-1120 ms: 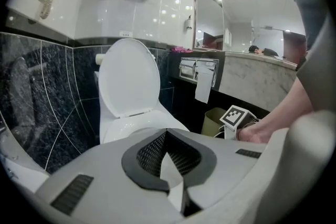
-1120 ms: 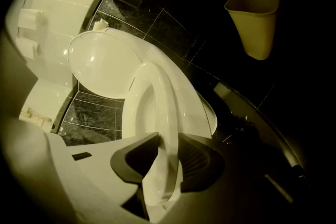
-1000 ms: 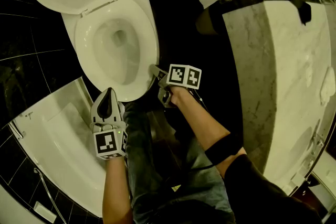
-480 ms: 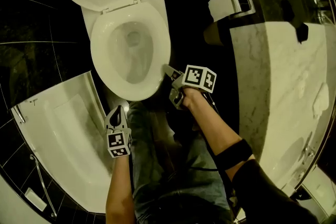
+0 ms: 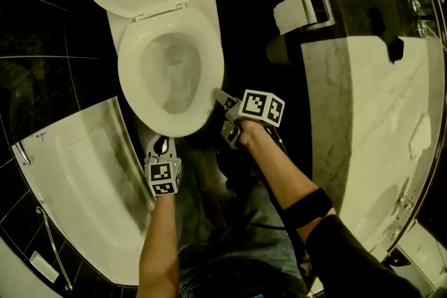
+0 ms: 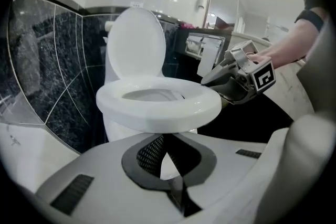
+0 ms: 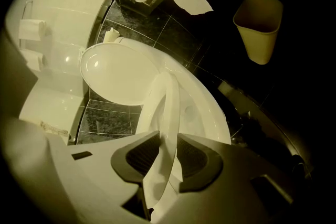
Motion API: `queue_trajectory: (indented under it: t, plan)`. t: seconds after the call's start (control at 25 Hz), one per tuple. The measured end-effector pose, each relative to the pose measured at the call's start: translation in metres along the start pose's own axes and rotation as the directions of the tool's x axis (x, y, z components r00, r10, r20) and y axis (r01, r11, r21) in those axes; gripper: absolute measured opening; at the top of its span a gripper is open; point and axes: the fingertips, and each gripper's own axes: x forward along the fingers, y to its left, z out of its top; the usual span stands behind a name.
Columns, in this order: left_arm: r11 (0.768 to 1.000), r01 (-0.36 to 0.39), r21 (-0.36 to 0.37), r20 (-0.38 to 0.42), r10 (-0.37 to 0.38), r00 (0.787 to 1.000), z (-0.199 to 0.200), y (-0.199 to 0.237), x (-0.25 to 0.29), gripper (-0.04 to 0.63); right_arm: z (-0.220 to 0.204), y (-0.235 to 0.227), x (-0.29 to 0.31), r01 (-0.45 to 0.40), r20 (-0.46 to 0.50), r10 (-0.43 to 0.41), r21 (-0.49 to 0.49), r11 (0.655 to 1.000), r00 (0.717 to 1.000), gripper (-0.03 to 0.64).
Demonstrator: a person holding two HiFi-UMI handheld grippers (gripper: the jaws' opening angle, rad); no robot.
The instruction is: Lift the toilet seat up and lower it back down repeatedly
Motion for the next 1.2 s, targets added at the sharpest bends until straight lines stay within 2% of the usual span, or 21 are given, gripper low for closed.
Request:
queue_trajectory:
  t: [0.16,0.28,0.52,0.68,0.8,1.0,1.08,1.2]
  plan:
    - [1.0,-0.003,-0.018,0.033,0.003,0.999,0.017,0.002,-0.007,-0.012,0.004,0.012,-0.005,-0.027,0.0,0.027,-0.019,0.999,1.0,0.133]
    - [1.0,-0.002,-0.025,0.036,0.002,0.999,0.029,0.002,-0.014,-0.012,0.006,0.019,-0.012,-0.043,0.001,0.042,0.003,0.999,0.999,0.133]
    - [0.998,-0.021,-0.06,0.061,0.025,0.998,0.064,0.006,-0.032,-0.012,0.02,0.051,-0.039,-0.071,0.033,0.071,0.004,0.997,0.997,0.106]
    - [0.997,-0.028,-0.069,0.092,0.034,0.995,0.099,0.011,-0.041,-0.012,0.037,0.084,-0.062,-0.084,0.062,0.088,-0.06,0.995,0.994,0.057]
    - [0.998,-0.029,-0.059,0.127,0.037,0.991,0.134,0.018,-0.046,-0.012,0.051,0.12,-0.078,-0.084,0.089,0.1,-0.17,0.982,0.991,0.02]
    - [0.999,-0.025,-0.04,0.191,0.032,0.981,0.198,0.031,-0.053,-0.012,0.072,0.183,-0.1,-0.056,0.131,0.115,-0.387,0.92,0.985,0.017]
    - [0.999,-0.022,-0.027,0.206,0.027,0.978,0.222,0.036,-0.053,-0.012,0.08,0.204,-0.106,-0.01,0.148,0.096,-0.494,0.869,0.984,0.017]
    - [1.0,-0.011,-0.01,0.215,0.013,0.977,0.253,0.043,-0.052,-0.012,0.09,0.232,-0.113,0.06,0.17,0.067,-0.643,0.763,0.983,0.017]
